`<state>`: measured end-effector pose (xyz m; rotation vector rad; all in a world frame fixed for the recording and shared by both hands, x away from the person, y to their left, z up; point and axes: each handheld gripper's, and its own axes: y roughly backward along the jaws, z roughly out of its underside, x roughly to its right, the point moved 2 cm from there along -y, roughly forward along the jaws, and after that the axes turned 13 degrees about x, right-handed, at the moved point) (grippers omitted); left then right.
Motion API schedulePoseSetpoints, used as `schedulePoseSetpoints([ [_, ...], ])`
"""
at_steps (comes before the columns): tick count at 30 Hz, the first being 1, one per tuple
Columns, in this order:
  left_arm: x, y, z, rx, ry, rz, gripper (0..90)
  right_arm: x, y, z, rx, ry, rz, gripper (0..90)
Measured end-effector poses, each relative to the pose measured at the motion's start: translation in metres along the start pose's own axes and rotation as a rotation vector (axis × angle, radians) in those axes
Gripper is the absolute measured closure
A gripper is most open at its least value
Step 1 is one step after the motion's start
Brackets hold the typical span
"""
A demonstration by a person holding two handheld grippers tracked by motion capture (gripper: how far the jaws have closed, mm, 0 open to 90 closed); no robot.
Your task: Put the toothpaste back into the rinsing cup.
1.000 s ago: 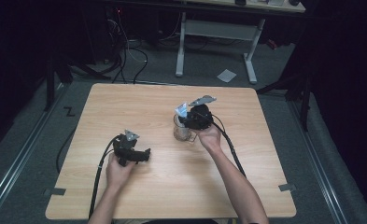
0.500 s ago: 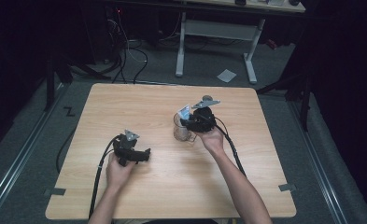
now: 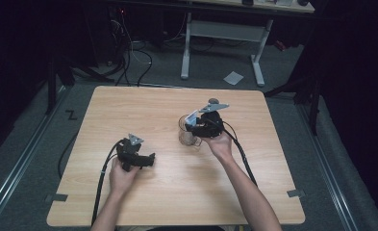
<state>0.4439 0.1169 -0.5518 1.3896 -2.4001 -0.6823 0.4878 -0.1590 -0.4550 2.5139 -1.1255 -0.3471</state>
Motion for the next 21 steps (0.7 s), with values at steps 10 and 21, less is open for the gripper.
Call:
schedulePoseSetpoints([
  [10, 0.0, 0.0, 0.0, 0.0, 0.0, 0.0, 3.8, 0.0, 0.006, 0.001, 0.014, -0.001, -0.001, 41.1],
  [21, 0.0, 0.0, 0.0, 0.0, 0.001, 0.0, 3.8, 0.005, 0.021, 0.003, 0.053, -0.026, 0.004, 40.6],
])
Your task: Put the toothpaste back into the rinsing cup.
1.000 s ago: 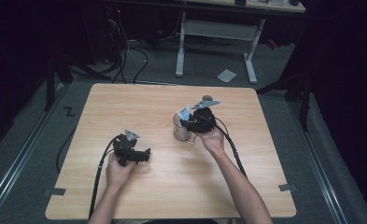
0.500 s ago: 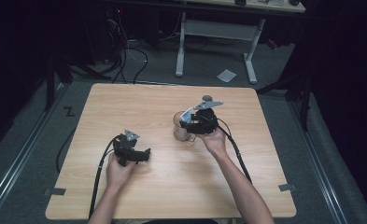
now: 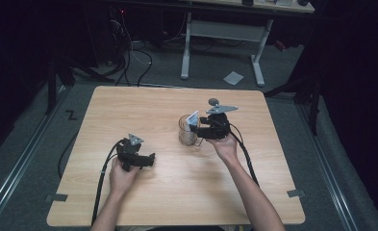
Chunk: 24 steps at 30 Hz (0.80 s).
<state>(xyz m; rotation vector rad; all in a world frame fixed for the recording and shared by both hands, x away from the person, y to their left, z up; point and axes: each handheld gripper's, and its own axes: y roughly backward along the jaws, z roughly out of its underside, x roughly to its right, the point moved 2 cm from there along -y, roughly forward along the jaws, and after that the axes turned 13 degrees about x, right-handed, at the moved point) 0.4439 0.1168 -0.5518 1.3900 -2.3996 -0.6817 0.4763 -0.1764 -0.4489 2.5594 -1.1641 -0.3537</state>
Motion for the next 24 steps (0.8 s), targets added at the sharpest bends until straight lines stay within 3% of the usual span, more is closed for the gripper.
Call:
schedulePoseSetpoints([
  [24, 0.0, 0.0, 0.0, 0.0, 0.0, 0.0, 3.8, 0.019, 0.034, 0.002, 0.058, -0.048, 0.04, 41.8],
])
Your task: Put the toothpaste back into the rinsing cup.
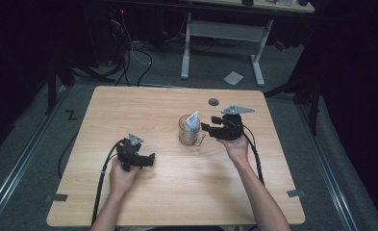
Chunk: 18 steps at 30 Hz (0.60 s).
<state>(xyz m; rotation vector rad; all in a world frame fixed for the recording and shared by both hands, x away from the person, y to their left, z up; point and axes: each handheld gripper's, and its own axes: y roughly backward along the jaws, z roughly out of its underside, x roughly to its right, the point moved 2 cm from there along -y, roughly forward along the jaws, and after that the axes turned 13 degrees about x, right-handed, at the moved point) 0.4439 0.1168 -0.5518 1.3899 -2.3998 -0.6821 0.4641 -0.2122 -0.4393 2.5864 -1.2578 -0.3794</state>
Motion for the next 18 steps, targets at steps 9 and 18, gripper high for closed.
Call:
schedulePoseSetpoints([
  [9, 0.0, 0.0, 0.0, 0.0, 0.0, 0.0, 3.8, 0.002, 0.01, -0.001, 0.009, 0.011, 0.015, 41.9],
  [18, 0.0, 0.0, 0.0, 0.0, 0.0, 0.0, 3.8, 0.007, 0.025, -0.003, 0.03, 0.01, 0.029, 41.9],
])
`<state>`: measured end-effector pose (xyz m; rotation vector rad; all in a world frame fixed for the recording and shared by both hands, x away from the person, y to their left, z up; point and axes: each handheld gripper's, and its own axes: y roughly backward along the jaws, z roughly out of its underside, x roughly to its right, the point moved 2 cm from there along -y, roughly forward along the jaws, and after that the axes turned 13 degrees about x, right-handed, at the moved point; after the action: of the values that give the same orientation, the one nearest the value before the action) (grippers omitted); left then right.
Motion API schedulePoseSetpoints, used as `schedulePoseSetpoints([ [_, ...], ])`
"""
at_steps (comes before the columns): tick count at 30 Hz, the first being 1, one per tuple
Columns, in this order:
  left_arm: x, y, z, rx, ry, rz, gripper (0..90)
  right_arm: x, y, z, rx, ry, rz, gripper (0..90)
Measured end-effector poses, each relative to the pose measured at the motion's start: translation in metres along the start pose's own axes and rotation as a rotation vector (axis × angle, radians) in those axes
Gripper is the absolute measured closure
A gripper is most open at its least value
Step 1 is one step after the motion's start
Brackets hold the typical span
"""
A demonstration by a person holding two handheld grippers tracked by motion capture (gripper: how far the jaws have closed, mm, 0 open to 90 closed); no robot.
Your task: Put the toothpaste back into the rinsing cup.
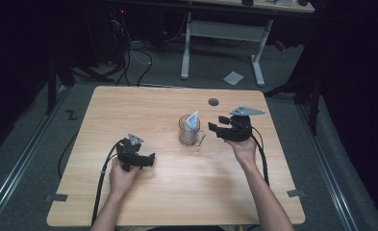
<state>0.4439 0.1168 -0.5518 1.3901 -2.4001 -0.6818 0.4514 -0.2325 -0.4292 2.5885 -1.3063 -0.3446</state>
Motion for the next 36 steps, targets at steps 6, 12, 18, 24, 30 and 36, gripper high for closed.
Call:
schedulePoseSetpoints([
  [6, 0.0, 0.0, 0.0, 0.0, 0.0, 0.0, 3.8, 0.001, 0.008, 0.002, 0.016, -0.015, -0.008, 41.9],
  [12, 0.0, 0.0, 0.0, 0.0, 0.001, -0.001, 3.8, 0.003, 0.014, 0.004, 0.023, -0.023, -0.002, 41.9],
  [18, 0.0, 0.0, 0.0, 0.0, 0.001, -0.001, 3.8, 0.005, 0.022, 0.007, 0.028, -0.025, 0.004, 41.9],
  [24, 0.0, 0.0, 0.0, 0.0, 0.001, -0.001, 3.8, 0.006, 0.029, 0.008, 0.02, -0.011, 0.013, 41.9],
  [30, 0.0, 0.0, 0.0, 0.0, 0.001, -0.001, 3.9, 0.008, 0.036, 0.012, 0.027, -0.02, 0.015, 41.9],
  [36, 0.0, 0.0, 0.0, 0.0, 0.002, -0.001, 3.8, 0.008, 0.042, 0.014, 0.037, -0.03, 0.012, 41.9],
])
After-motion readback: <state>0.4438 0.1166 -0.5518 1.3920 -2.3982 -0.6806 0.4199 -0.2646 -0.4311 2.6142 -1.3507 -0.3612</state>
